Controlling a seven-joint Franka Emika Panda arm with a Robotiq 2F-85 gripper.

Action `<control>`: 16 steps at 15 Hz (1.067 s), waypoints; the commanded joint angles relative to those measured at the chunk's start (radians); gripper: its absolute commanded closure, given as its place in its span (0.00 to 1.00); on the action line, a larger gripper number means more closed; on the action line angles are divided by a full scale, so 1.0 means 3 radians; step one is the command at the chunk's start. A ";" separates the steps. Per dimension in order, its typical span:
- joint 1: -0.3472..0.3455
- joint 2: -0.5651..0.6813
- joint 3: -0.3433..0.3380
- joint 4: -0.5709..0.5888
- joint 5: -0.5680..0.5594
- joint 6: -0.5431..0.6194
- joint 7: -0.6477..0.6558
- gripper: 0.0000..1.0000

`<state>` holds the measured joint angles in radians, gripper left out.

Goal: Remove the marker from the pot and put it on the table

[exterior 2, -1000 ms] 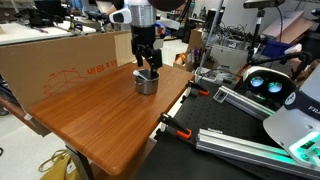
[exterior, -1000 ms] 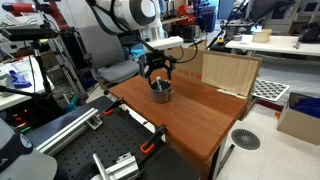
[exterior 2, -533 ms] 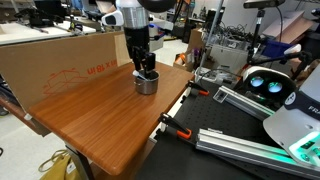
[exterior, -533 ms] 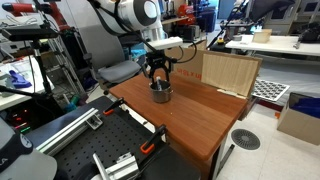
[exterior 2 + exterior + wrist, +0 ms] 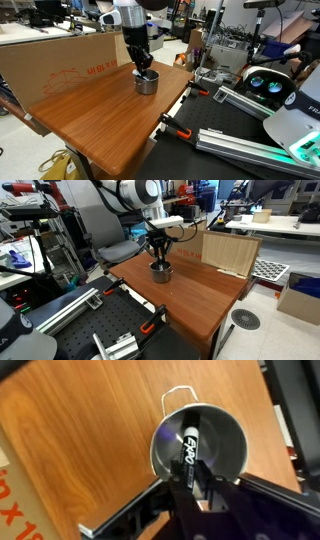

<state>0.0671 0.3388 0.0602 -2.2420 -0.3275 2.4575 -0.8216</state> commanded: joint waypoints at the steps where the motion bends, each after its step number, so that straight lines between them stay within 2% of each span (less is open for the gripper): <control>1: -0.0062 0.0061 0.0065 0.0078 -0.0073 -0.0097 0.0034 0.96; 5: -0.0070 0.0052 0.0069 0.0076 -0.0042 -0.0095 0.0051 0.95; 16: -0.0132 -0.0473 0.0080 -0.0441 0.0019 0.0539 0.0251 0.95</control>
<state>0.0503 0.2665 0.0610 -2.3018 -0.3269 2.5651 -0.7709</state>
